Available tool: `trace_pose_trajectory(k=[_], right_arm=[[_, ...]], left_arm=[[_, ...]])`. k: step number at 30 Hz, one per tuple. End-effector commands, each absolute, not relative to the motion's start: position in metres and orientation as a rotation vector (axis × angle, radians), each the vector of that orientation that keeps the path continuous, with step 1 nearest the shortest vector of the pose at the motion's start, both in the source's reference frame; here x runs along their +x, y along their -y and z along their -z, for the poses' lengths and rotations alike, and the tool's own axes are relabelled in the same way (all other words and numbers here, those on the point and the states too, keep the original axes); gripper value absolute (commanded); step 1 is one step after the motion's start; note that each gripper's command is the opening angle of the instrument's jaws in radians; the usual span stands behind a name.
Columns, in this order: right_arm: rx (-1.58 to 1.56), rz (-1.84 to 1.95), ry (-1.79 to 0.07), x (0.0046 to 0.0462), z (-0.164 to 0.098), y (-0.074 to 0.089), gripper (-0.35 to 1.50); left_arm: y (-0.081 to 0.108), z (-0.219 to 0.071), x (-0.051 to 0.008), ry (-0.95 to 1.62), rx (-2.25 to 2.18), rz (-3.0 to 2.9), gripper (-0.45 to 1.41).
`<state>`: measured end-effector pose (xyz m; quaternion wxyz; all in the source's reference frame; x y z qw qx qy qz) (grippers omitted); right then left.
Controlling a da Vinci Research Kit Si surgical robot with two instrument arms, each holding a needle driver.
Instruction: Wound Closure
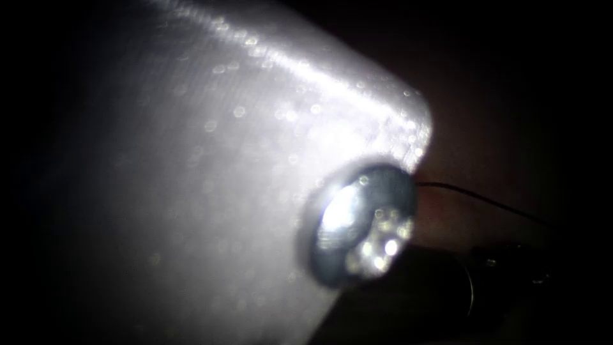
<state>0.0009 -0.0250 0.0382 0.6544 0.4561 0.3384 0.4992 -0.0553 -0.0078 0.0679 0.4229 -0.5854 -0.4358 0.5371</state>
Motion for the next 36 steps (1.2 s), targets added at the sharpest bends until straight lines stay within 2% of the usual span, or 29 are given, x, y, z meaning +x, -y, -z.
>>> trace_pose_trajectory(k=[1, 3, 6, 7, 8, 10, 11, 17, 25, 32, 36], right_arm=[[1.035, -1.131, -0.769, 0.0018, -0.038, 0.025, 1.16], [1.034, -1.131, -0.769, 0.0018, -0.039, 0.025, 1.16], [1.034, -1.131, -0.769, 0.0018, -0.039, 0.025, 1.15], [1.034, -1.131, -0.769, 0.0019, -0.039, 0.025, 1.15], [1.034, -1.131, -0.769, 0.0019, -0.039, 0.025, 1.15], [1.034, -1.131, -0.769, 0.0019, -0.039, 0.025, 1.15], [1.034, -1.131, -0.769, 0.0018, -0.038, 0.025, 1.15], [1.035, -1.13, -0.769, 0.0017, -0.038, 0.025, 1.15], [1.036, -1.13, -0.769, 0.0017, -0.038, 0.025, 1.15], [1.044, -1.141, -0.763, 0.0023, -0.038, 0.024, 1.16], [1.049, -1.138, -0.773, 0.0031, -0.037, 0.023, 1.16]], left_arm=[[0.008, -0.068, -0.056, 1.107, -1.452, -1.32, 0.62], [0.008, -0.068, -0.0561, 1.116, -1.455, -1.31, 0.57], [0.008, -0.069, -0.0563, 1.152, -1.407, -1.265, 0.31], [0.008, -0.069, -0.0569, 1.182, -1.386, -1.213, 0.14], [0.008, -0.069, -0.0569, 1.182, -1.386, -1.213, 0.14], [0.008, -0.069, -0.0572, 1.207, -1.389, -1.192, -0.33], [0.008, -0.069, -0.0572, 1.251, -1.381, -1.168, -0.45], [0.008, -0.069, -0.056, 1.5, -1.218, -1.081, -0.45], [0.01, -0.069, -0.053, 1.528, -1.185, -1.085, -0.45], [0.009, -0.065, -0.0457, 1.519, -1.104, -1.09, -0.45], [0.007, -0.061, -0.0394, 1.463, -1.05, -1.091, -0.45]])
